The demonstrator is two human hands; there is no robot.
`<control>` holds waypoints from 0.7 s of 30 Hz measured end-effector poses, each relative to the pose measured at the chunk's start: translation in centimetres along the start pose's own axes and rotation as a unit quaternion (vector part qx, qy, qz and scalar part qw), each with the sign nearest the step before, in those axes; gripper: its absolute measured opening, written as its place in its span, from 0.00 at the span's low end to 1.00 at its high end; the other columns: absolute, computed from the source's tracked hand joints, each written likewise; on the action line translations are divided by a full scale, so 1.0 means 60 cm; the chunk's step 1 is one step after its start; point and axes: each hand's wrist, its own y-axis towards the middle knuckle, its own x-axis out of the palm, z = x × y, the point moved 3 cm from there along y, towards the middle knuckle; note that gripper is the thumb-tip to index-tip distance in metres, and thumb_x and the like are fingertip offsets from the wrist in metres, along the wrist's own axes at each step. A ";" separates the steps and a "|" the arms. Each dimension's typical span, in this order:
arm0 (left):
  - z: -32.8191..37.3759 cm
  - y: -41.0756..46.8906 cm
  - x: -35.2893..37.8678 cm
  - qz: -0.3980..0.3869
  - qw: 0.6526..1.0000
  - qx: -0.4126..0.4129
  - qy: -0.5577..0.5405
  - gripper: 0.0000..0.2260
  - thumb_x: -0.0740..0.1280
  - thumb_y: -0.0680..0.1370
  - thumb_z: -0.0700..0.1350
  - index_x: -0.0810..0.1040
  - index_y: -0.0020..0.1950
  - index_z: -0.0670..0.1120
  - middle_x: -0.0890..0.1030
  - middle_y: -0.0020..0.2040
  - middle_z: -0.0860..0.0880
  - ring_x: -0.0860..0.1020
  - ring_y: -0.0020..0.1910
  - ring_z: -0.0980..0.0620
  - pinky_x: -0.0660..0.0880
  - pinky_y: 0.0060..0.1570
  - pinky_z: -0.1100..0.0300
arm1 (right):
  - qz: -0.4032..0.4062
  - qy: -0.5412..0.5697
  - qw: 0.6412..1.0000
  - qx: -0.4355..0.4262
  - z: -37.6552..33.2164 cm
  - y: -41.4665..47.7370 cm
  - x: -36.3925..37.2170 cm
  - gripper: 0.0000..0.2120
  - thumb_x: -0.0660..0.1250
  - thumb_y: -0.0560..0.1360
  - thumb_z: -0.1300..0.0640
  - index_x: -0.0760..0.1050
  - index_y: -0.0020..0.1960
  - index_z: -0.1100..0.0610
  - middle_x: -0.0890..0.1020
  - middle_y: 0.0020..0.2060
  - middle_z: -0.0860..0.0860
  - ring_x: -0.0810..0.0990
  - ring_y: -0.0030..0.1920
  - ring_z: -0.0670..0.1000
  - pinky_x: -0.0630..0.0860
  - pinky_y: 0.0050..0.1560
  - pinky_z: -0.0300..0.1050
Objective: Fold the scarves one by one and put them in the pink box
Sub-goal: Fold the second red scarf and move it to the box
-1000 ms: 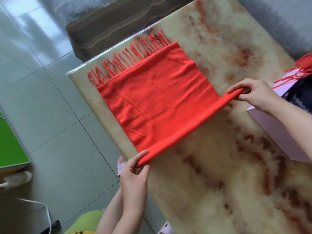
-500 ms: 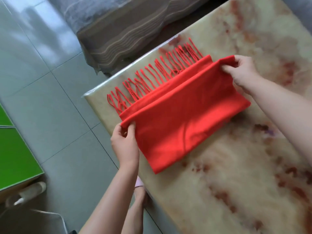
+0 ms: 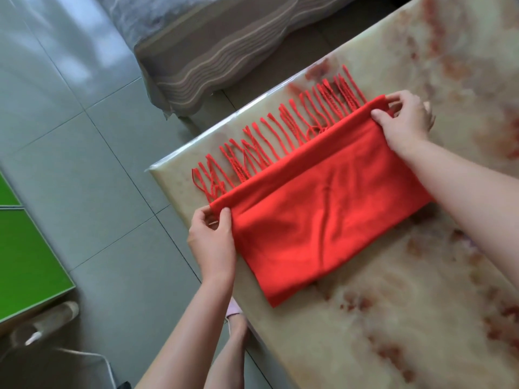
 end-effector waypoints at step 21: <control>-0.039 -0.060 0.050 -0.183 0.798 0.381 0.430 0.30 0.55 0.75 0.58 0.56 0.76 0.52 0.53 0.78 0.47 0.47 0.77 0.50 0.44 0.74 0.52 | -0.071 -0.118 0.983 -0.122 0.041 -0.182 0.014 0.37 0.61 0.74 0.37 0.50 0.77 0.48 0.58 0.74 0.54 0.59 0.70 0.58 0.56 0.69 0.54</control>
